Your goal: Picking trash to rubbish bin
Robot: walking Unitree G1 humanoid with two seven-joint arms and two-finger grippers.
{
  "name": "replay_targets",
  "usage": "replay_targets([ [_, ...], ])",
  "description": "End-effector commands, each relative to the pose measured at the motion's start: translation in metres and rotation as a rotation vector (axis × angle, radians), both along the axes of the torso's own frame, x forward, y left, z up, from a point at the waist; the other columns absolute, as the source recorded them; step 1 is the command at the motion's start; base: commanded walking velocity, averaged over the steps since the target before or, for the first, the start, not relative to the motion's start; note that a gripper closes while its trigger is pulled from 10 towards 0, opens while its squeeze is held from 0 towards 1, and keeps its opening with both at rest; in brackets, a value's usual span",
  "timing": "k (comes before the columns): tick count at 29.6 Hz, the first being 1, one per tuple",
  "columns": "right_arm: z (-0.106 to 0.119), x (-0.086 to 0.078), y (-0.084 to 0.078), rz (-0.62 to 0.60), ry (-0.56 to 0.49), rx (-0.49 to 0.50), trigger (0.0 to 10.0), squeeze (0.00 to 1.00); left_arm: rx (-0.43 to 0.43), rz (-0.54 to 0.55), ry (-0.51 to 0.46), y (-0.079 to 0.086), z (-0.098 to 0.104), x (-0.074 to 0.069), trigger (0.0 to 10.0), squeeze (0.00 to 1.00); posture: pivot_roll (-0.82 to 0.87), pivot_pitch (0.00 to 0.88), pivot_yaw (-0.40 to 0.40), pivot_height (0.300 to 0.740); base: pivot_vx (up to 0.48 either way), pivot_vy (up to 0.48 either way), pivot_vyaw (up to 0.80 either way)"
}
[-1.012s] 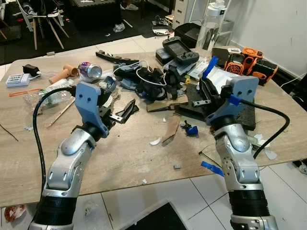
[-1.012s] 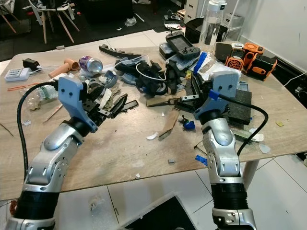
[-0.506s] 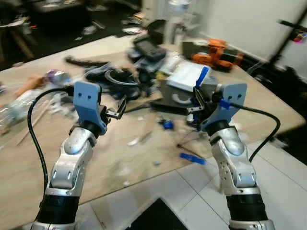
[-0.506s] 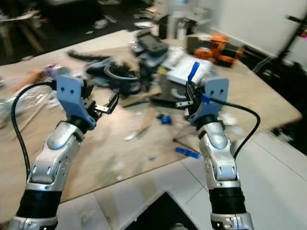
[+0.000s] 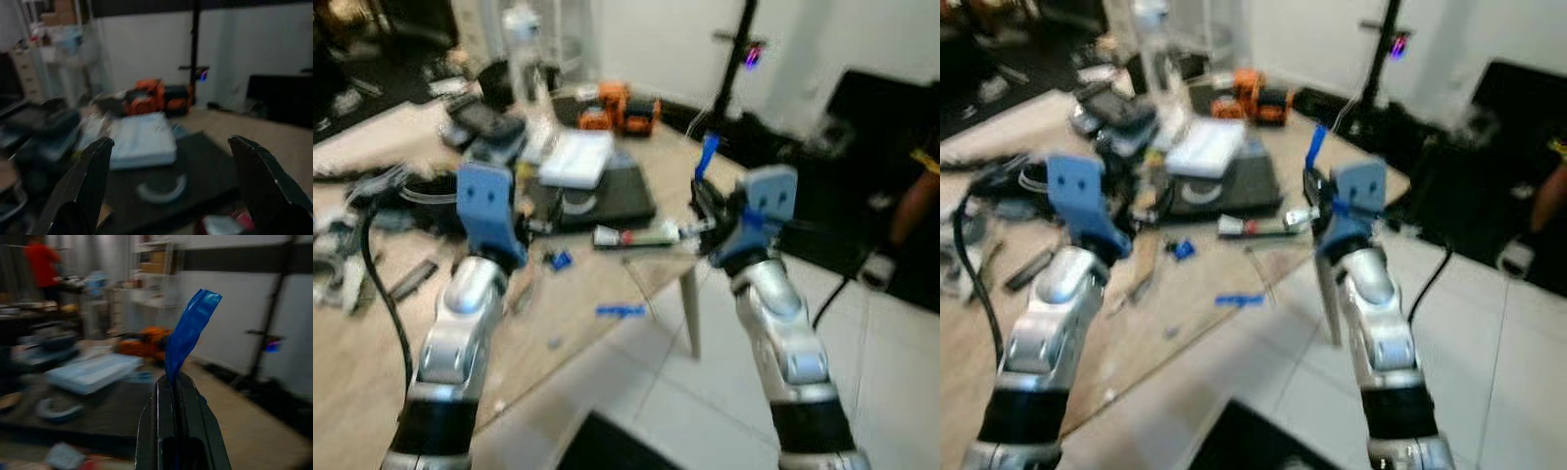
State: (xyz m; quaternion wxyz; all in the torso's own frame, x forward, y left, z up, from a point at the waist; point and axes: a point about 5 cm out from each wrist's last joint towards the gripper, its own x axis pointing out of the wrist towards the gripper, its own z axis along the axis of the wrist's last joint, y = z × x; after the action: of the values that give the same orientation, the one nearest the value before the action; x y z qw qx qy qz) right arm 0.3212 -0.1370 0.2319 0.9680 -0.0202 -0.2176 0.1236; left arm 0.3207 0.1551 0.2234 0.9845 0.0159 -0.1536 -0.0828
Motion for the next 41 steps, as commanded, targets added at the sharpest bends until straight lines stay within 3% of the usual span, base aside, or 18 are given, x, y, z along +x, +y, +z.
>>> replay_targets([
  [1, 0.000, -0.002, 0.001, -0.001, -0.010, -0.003, 10.0, 0.00, -0.055, 0.023, -0.006, 0.005, 0.001, 0.000, 10.0, 0.00, 0.01, 0.089, 0.016, 0.740, 0.000, 0.000, -0.80],
  [4, 0.004, -0.001, -0.001, -0.002, -0.018, 0.026, 10.0, 0.00, -0.116, 0.015, -0.021, 0.008, 0.006, 0.000, 10.0, 0.00, 0.01, 0.082, 0.014, 0.740, 0.000, 0.000, -0.80],
  [12, 0.000, 0.001, 0.001, 0.004, -0.001, 0.029, 10.0, 0.00, -0.024, -0.023, 0.015, 0.002, -0.002, -0.001, 10.0, 0.00, 0.02, 0.082, 0.014, 0.740, 0.000, 0.000, -0.80],
  [19, -0.017, 0.003, 0.005, 0.002, 0.081, -0.025, 10.0, 0.00, 0.010, -0.032, 0.093, 0.000, -0.020, -0.001, 10.0, 0.00, 0.02, 0.090, 0.018, 0.740, 0.000, 0.000, -0.80],
  [27, -0.020, 0.005, 0.006, -0.003, 0.093, -0.038, 10.0, 0.00, 0.024, -0.011, 0.120, 0.000, -0.027, 0.002, 10.0, 0.00, 0.01, 0.099, 0.010, 0.740, 0.000, 0.000, -0.80],
  [41, -0.024, 0.008, 0.008, -0.009, 0.104, -0.035, 10.0, 0.00, 0.052, 0.028, 0.083, 0.002, -0.021, 0.004, 10.0, 0.00, 0.03, 0.114, 0.001, 0.740, 0.000, 0.000, -0.80],
])
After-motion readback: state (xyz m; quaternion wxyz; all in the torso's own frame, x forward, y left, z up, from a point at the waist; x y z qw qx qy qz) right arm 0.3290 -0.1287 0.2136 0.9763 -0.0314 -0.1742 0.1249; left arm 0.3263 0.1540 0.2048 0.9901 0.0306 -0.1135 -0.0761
